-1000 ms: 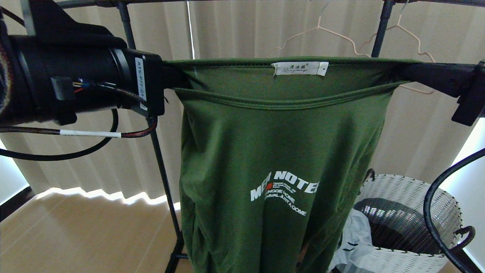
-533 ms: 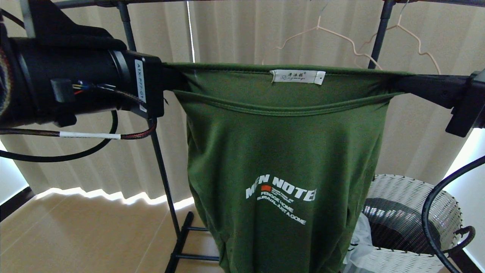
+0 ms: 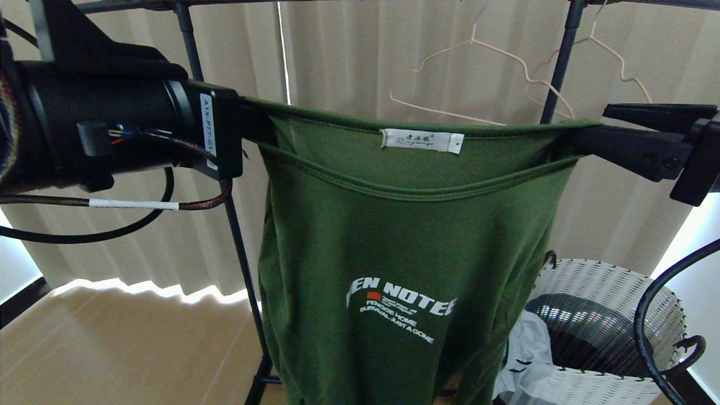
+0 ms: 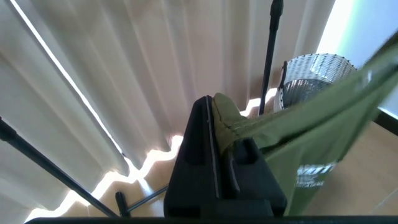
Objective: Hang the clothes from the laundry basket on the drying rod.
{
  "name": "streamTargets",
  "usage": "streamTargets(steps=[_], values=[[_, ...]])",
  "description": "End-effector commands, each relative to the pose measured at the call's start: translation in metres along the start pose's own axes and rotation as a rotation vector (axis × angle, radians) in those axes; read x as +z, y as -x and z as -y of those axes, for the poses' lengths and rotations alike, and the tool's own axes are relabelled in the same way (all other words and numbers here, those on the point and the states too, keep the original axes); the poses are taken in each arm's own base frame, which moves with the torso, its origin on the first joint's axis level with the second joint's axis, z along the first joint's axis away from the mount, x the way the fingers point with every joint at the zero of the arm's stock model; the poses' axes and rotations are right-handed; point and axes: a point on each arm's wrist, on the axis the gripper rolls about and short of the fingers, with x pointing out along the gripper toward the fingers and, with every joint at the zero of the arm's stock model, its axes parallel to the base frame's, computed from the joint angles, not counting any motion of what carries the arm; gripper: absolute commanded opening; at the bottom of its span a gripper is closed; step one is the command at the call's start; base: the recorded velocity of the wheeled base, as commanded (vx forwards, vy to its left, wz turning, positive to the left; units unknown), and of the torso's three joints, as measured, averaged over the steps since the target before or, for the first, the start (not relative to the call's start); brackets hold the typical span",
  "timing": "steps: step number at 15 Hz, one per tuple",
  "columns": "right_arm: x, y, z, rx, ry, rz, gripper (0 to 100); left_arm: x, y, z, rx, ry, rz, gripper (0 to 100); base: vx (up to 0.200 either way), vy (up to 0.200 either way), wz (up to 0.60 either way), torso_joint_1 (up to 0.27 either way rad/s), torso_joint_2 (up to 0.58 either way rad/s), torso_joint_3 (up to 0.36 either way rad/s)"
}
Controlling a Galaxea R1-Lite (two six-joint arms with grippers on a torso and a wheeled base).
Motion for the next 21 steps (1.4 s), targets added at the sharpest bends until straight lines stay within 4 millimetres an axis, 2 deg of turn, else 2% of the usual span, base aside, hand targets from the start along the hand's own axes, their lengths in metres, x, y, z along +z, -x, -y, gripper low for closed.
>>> streamTargets(steps=[1, 6, 9, 12, 21], values=[[0.003, 0.006, 0.000, 0.003, -0.001, 0.019, 100, 0.000, -0.001, -0.001, 0.005, 0.002, -0.002, 0, 0.000, 0.000, 0.00, 0.000, 0.00, 0.000], [0.004, 0.021, -0.001, 0.015, -0.004, 0.043, 100, -0.003, -0.006, -0.012, 0.109, 0.013, 0.005, 0, 0.000, 0.000, 0.00, 0.000, 0.00, 0.000], [0.001, 0.026, -0.002, 0.026, -0.020, 0.046, 100, -0.008, -0.009, -0.012, 0.120, 0.014, 0.022, 0, 0.000, 0.000, 0.00, 0.000, 0.00, 0.000], [-0.003, 0.037, -0.005, 0.110, -0.016, 0.055, 100, -0.008, -0.011, -0.012, 0.143, 0.014, 0.017, 0, 0.000, 0.000, 0.00, 0.000, 0.00, 0.000], [-0.007, 0.040, -0.006, 0.143, -0.016, 0.044, 100, -0.010, -0.011, -0.014, 0.158, 0.016, 0.011, 0, 0.000, 0.000, 0.00, 0.000, 0.00, 0.000]])
